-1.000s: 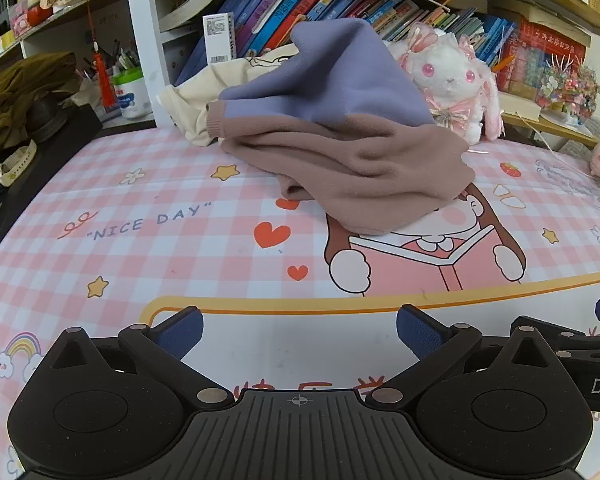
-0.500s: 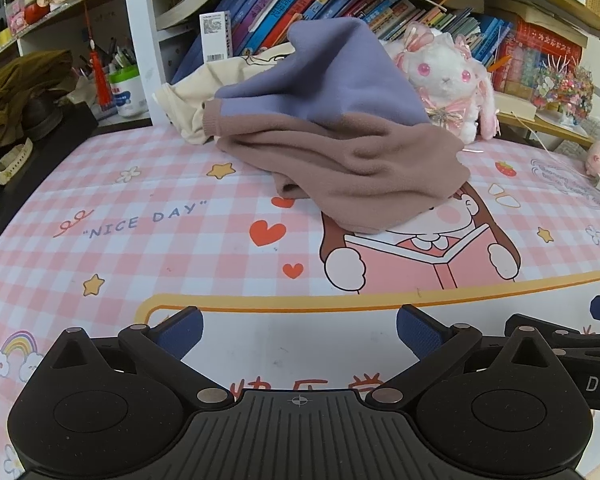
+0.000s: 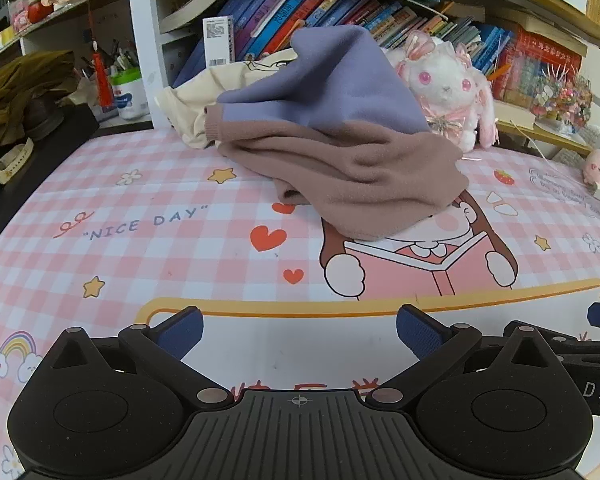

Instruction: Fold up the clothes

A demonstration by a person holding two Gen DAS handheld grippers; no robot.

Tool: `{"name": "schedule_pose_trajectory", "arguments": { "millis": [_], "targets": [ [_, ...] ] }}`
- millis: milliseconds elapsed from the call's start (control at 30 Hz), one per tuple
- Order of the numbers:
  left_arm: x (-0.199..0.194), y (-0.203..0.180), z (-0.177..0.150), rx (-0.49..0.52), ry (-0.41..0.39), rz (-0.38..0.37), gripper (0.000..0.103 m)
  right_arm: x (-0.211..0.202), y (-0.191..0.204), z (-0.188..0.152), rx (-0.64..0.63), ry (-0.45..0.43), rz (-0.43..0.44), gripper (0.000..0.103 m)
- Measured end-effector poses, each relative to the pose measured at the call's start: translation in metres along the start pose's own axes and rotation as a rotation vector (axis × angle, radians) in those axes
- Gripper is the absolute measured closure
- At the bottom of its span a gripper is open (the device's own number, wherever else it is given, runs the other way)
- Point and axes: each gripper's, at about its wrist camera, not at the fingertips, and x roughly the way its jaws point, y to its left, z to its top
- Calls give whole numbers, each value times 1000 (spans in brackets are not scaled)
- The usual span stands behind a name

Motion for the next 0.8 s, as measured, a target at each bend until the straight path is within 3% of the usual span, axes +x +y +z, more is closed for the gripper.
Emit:
{"name": "schedule_pose_trajectory", "arguments": {
  "millis": [533, 800],
  "targets": [
    [6, 2, -4, -12, 22, -36, 0, -1, 6, 0, -22, -19, -23, 0],
    [11, 9, -4, -49, 35, -81, 0, 1, 4, 1, -3, -33, 30, 0]
  ]
}}
